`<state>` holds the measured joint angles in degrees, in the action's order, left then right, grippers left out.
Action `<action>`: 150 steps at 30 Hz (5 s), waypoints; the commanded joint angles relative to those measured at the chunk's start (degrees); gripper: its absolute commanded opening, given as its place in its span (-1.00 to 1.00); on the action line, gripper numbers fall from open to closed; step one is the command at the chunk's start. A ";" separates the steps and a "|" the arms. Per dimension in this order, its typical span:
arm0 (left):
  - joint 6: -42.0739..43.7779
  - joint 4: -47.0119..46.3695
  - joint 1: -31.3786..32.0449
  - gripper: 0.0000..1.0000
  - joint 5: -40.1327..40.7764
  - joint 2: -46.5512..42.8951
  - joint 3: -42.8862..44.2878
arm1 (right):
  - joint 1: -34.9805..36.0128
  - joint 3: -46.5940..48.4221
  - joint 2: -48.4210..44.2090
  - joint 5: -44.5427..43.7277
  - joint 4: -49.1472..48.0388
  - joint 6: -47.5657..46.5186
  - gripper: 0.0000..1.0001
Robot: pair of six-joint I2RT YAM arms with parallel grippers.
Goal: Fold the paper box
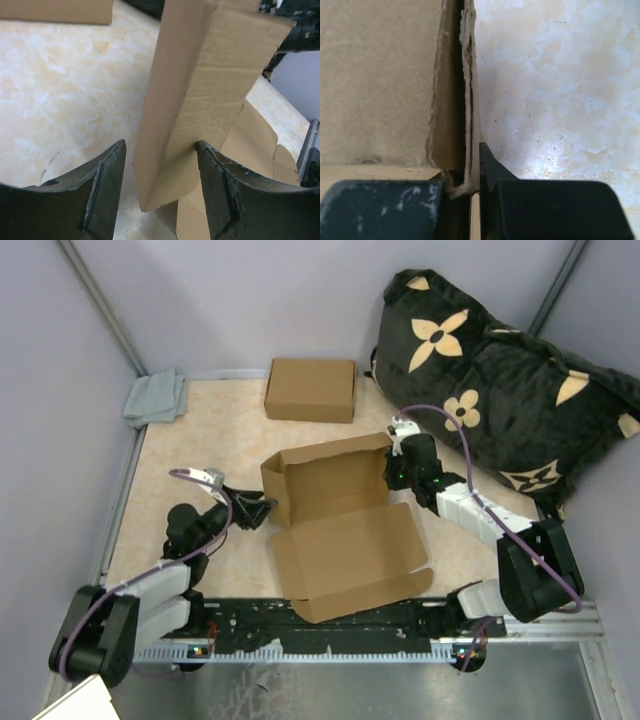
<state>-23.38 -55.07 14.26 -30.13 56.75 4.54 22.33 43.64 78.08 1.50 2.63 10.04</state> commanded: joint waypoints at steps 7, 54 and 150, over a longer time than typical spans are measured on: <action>-2.21 -4.71 1.06 0.23 -3.69 8.35 6.27 | -0.18 0.89 -2.58 2.10 -3.59 0.23 -0.96; -6.25 80.19 32.84 -0.47 72.91 32.43 55.34 | 9.14 6.41 -3.67 -8.08 12.41 20.97 -0.13; 1.31 89.85 15.28 0.03 46.56 -3.12 45.89 | 12.42 49.70 36.07 2.09 27.81 -21.10 0.19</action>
<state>-22.02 35.57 29.85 16.40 53.78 51.94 33.91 91.48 115.81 2.42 31.24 -8.43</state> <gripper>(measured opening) 0.513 0.588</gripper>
